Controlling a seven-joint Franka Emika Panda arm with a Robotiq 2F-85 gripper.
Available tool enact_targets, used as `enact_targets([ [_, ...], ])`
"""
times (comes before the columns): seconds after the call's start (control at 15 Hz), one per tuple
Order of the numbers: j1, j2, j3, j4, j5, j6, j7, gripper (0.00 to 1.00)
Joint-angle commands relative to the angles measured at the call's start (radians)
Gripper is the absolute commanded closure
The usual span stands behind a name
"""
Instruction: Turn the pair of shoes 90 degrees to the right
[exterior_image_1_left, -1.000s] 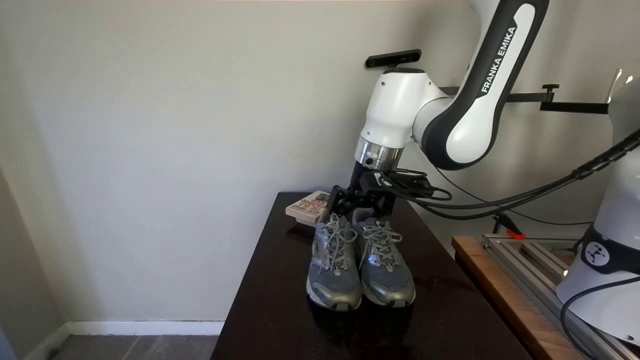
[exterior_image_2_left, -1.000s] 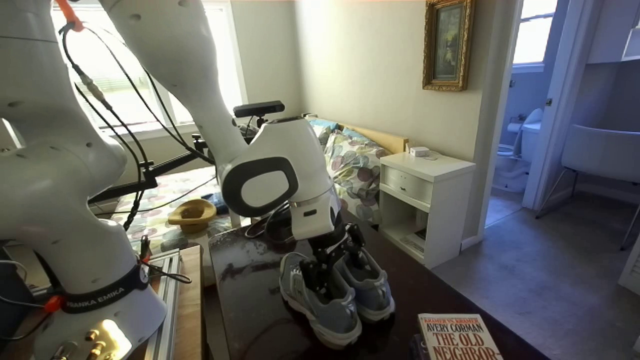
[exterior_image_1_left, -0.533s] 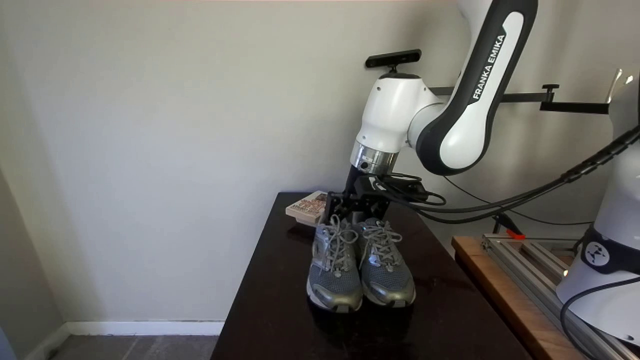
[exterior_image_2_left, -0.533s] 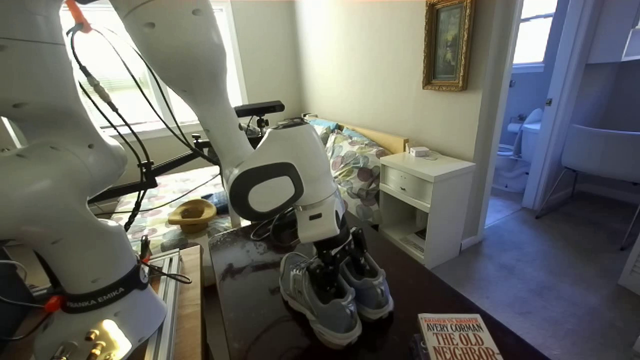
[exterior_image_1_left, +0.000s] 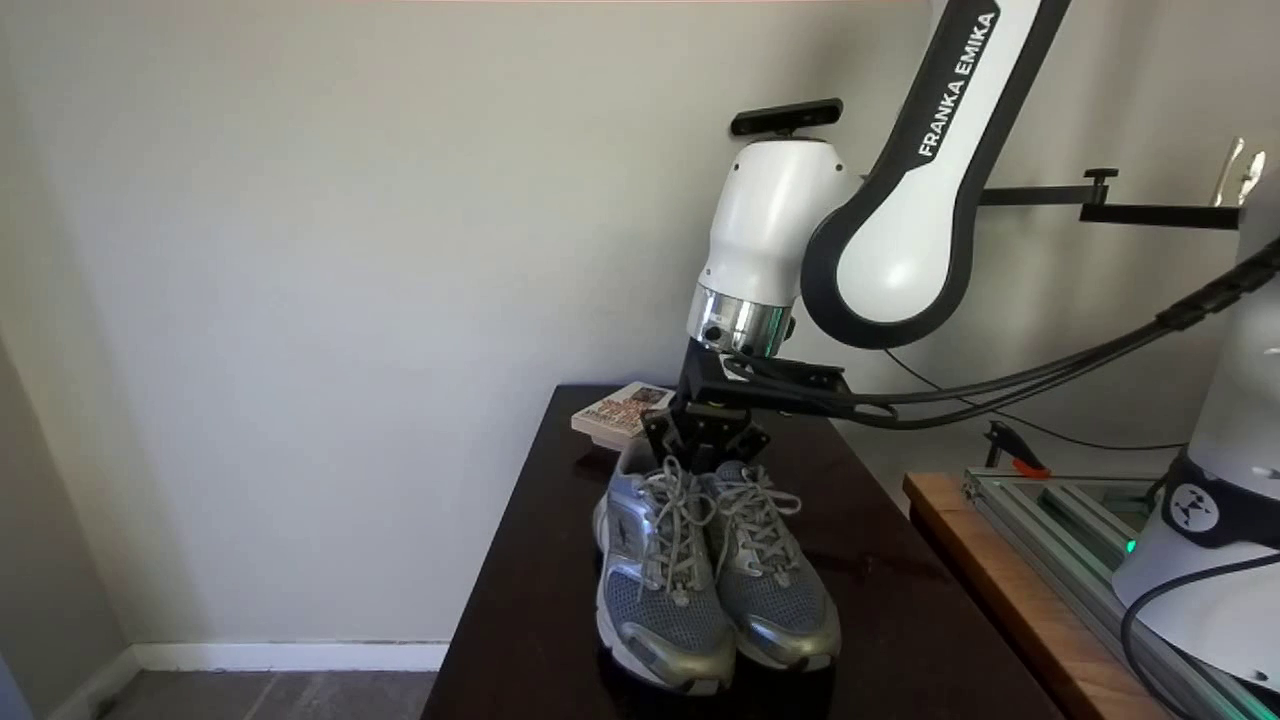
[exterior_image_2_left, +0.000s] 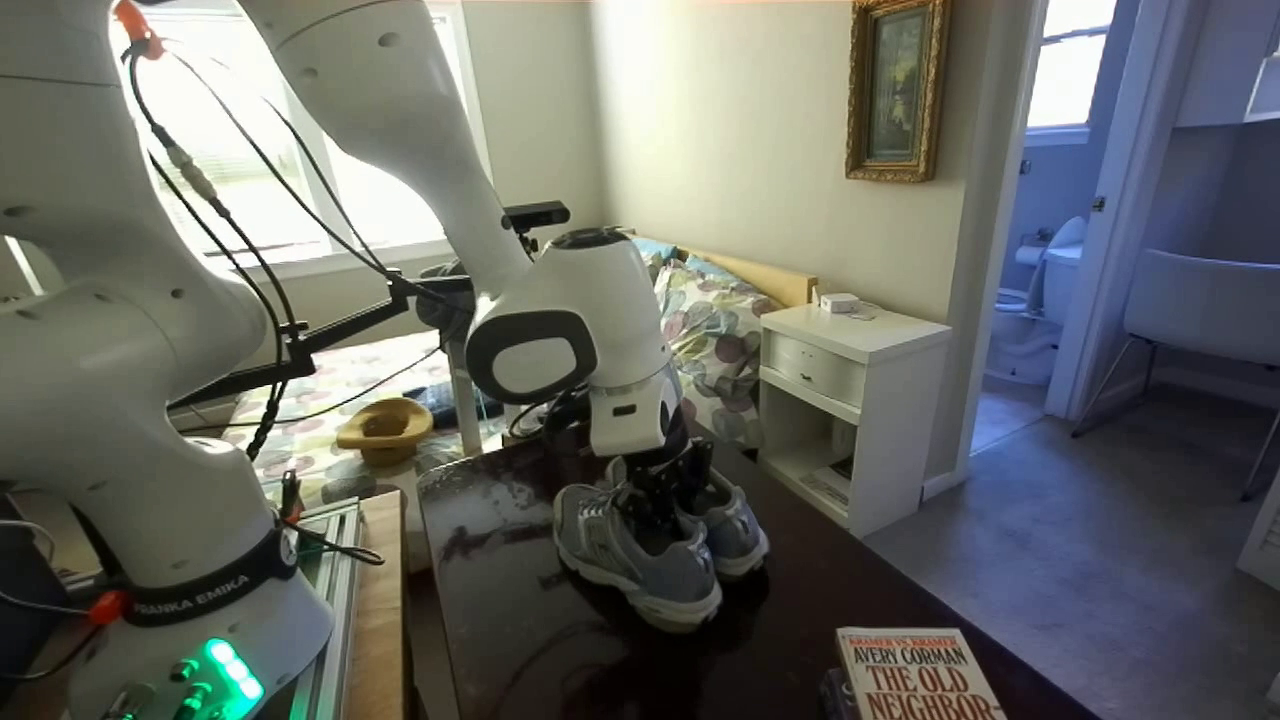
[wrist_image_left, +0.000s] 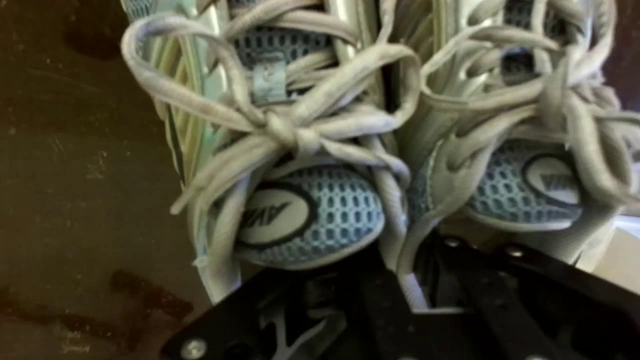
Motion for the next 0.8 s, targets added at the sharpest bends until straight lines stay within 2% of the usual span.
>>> enact_targets([
  [0.0, -0.083, -0.078, 0.158, -0.007, 0.202, -0.089, -0.103, 0.97],
  [0.13, -0.107, -0.118, 0.222, -0.006, 0.325, -0.145, -0.174, 0.96],
  [0.27, -0.106, -0.184, 0.240, -0.017, 0.401, -0.214, -0.224, 0.96],
  [0.4, -0.093, -0.260, 0.225, -0.032, 0.425, -0.286, -0.234, 0.96],
  [0.47, 0.104, -0.300, 0.020, -0.038, 0.407, -0.331, -0.220, 0.96],
  [0.6, 0.160, -0.371, -0.076, -0.061, 0.300, -0.391, -0.144, 0.96],
  [0.73, 0.197, -0.440, -0.142, -0.081, 0.231, -0.441, -0.056, 0.96],
])
